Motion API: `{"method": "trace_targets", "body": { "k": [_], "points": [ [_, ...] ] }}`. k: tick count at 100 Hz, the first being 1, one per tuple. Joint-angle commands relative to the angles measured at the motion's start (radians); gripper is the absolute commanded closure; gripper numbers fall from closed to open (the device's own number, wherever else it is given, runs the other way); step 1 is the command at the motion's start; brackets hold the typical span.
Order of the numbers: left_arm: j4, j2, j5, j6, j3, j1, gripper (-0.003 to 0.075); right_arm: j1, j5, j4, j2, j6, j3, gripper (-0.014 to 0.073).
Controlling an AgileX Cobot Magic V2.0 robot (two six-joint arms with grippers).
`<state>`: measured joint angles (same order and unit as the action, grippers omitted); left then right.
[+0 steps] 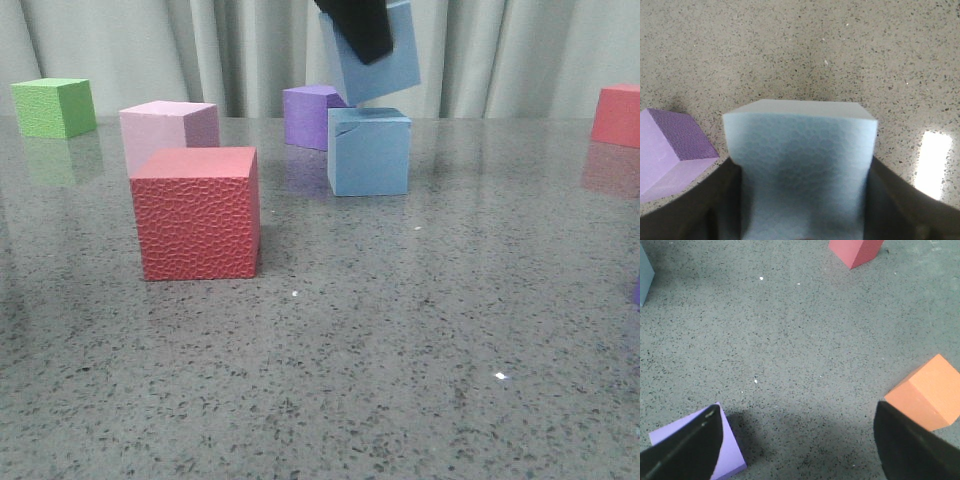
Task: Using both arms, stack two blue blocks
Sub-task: 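Lower the held blue cube onto the placed blue cube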
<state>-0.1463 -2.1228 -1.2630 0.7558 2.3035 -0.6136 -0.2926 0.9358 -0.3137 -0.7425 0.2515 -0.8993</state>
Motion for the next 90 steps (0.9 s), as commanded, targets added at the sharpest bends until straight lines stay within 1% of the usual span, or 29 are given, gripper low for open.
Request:
{"method": "trace_targets", "body": {
  "k": [1,49,71,90],
  "points": [
    [-0.02,0.059,-0.016,0.001,0.026,-0.01,0.0623,0.005,-0.053,-0.035,0.005,-0.006,-0.024,-0.0016],
    [0.002,0.061,-0.016,0.001,0.024,-0.01,0.0622,0.005,-0.051,-0.036,0.005,-0.006,-0.024,-0.0016],
    [0.024,0.103,-0.016,0.015,-0.076,-0.01,0.0622,0.005,-0.051,-0.036,0.005,-0.006,-0.024,-0.0016],
    [0.024,0.114,-0.016,0.042,-0.082,-0.01,0.0622,0.005,-0.052,-0.035,0.005,-0.006,-0.024,-0.0016]
  ]
}}
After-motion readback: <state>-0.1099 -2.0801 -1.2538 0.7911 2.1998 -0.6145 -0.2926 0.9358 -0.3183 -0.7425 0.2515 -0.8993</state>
